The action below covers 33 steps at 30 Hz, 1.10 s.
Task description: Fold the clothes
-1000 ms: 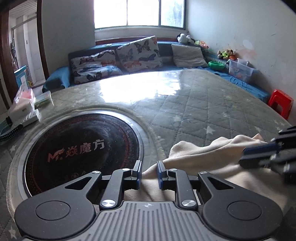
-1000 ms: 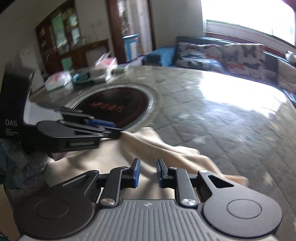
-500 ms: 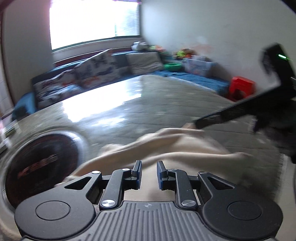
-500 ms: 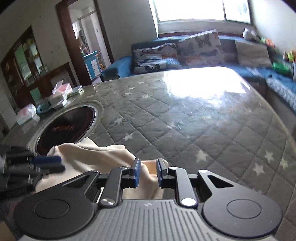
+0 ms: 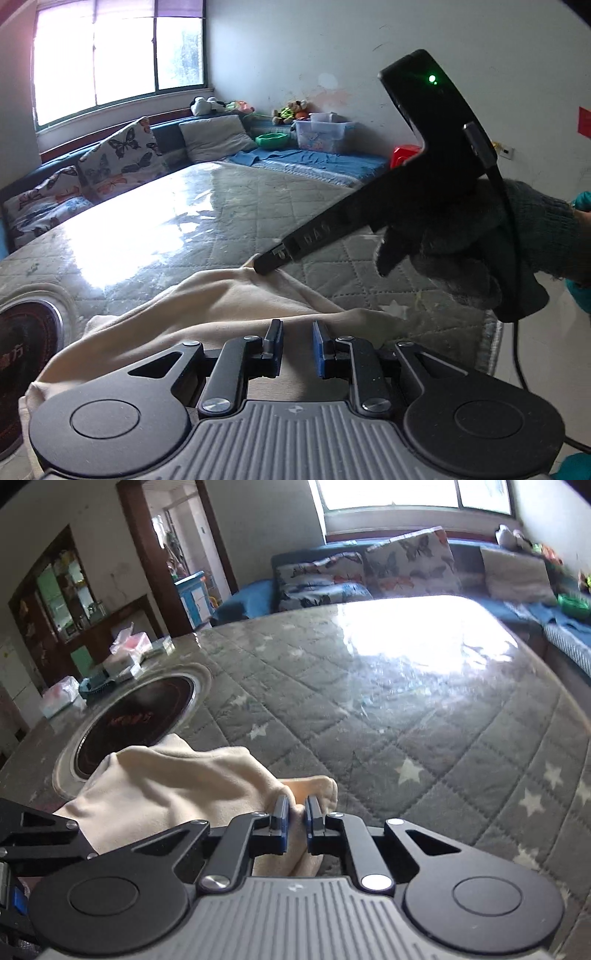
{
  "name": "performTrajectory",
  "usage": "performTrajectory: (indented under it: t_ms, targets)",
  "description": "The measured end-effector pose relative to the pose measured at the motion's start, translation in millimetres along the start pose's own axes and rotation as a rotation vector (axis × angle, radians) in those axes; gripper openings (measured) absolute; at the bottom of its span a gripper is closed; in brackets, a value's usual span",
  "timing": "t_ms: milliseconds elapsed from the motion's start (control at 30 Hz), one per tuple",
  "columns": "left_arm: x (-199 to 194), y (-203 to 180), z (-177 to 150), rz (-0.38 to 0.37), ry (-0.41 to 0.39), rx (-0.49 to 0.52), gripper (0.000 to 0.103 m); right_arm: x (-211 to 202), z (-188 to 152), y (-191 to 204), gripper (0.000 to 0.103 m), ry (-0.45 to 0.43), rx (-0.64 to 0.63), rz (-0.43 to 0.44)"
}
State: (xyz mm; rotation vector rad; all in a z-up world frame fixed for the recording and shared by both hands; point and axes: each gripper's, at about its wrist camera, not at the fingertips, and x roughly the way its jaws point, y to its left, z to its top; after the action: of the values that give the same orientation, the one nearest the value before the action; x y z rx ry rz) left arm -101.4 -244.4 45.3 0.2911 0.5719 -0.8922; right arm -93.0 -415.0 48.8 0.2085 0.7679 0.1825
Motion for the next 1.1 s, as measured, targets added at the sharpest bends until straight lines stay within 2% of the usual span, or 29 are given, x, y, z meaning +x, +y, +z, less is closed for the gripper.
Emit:
performTrajectory:
  t_ms: [100, 500, 733, 767, 833, 1033, 1100]
  targets:
    - [1, -2, -3, -0.024, 0.005, 0.004, 0.019, -5, -2, -1, 0.011, -0.011, 0.002, 0.012]
    - [2, -10, -5, -0.022, 0.007, 0.010, 0.018, 0, -11, -2, 0.013, -0.009, 0.021, 0.037]
    - [4, -12, -7, -0.024, 0.008, 0.022, 0.019, 2, -14, -2, 0.018, -0.029, 0.027, 0.026]
    - [5, -12, -7, -0.025, 0.010, 0.021, 0.019, 3, -14, 0, 0.017, -0.031, 0.015, 0.023]
    - [7, -12, -7, -0.027, 0.014, 0.021, 0.019, 4, -14, 4, 0.005, -0.037, -0.013, 0.012]
    - [10, -10, -6, -0.036, 0.019, 0.030, 0.019, -18, -1, 19, 0.002, -0.147, -0.107, -0.035]
    - [12, -11, -7, -0.038, 0.018, 0.032, 0.019, -14, 1, 22, 0.002, -0.144, -0.143, -0.064]
